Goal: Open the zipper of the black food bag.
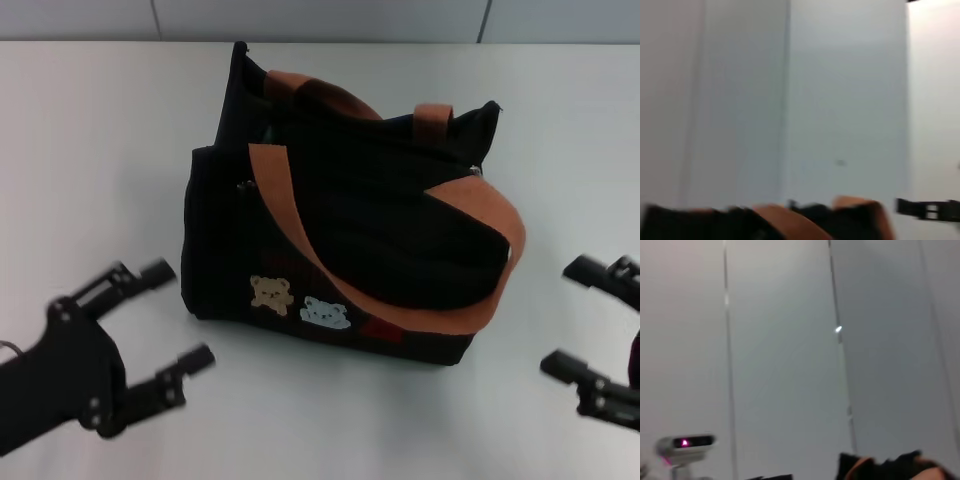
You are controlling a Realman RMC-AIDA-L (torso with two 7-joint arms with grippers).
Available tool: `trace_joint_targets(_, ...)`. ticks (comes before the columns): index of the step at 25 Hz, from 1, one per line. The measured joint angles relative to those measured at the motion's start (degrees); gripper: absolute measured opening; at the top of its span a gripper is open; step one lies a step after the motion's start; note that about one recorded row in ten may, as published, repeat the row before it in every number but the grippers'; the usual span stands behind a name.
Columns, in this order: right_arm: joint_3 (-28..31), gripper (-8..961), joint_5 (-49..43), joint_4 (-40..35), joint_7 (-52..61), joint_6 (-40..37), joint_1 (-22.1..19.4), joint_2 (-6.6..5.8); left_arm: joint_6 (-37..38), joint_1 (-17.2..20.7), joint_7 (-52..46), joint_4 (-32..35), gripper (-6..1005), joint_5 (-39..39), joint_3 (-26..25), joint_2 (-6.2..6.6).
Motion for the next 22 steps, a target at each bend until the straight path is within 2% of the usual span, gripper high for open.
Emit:
trace_joint_targets(2, -0.69, 840, -0.95, -0.52, 2.09, 0.35, 0.45, -0.04, -0.06, -0.84, -3.24, 0.62, 813, 0.01, 3.73, 0.40)
trace_joint_targets(3, -1.25, 840, -2.06, -1.11, 2.70, 0.55, 0.67, -0.04, -0.06, -0.84, -3.24, 0.62, 813, 0.01, 3.73, 0.40)
trace_joint_targets(5, -1.67, 840, -2.65, -1.35, 2.75, 0.56, 0.70, -0.03, -0.15, -1.99, -6.61, 2.23, 813, 0.07, 8.63, -0.07)
trace_joint_targets(8, -4.19, 839, -2.95, -1.50, 2.91, 1.10, 1.06, -0.02, -0.37, -2.56, -8.33, 3.26, 813, 0.07, 11.25, -0.61)
trace_joint_targets(14, -4.83, 839, -3.00, -1.55, 2.95, 1.32, 1.51, 0.01, -0.66, -2.87, -9.35, 4.16, 813, 0.07, 13.13, -1.18)
trace_joint_targets(22, -4.97, 840, -2.70, -1.66, 3.50, 1.28, 1.65, 0.01, -0.79, -2.12, -9.17, 4.23, 813, -0.42, 12.63, -1.27)
